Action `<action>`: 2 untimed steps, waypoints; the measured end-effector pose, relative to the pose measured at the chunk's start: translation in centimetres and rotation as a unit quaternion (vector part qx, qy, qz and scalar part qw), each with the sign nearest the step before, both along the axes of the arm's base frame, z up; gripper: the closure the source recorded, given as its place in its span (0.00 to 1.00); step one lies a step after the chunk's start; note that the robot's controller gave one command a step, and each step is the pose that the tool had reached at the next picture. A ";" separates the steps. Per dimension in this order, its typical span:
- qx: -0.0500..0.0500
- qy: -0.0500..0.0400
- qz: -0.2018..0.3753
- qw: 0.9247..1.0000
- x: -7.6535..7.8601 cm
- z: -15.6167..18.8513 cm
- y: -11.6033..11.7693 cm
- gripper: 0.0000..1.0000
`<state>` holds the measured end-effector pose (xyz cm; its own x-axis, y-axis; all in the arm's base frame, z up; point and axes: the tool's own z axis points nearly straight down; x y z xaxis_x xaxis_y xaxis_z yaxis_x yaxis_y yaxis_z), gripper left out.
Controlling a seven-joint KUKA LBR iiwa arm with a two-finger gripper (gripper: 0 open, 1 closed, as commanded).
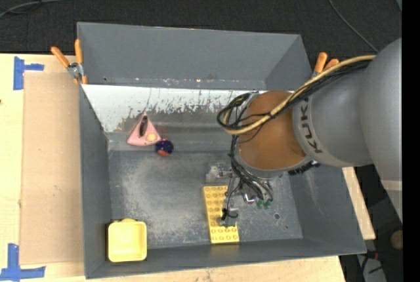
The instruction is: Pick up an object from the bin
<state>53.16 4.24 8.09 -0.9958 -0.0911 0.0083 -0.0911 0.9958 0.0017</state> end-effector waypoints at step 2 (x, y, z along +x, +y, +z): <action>-0.001 -0.004 0.010 1.000 -0.7 -0.9 2.9 1.00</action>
Offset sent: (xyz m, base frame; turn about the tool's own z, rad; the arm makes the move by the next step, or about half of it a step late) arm -0.0104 0.0286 -0.0109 -0.0215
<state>52.46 7.10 7.22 -0.9939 -0.1103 0.0000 -0.1103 0.9939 -0.0017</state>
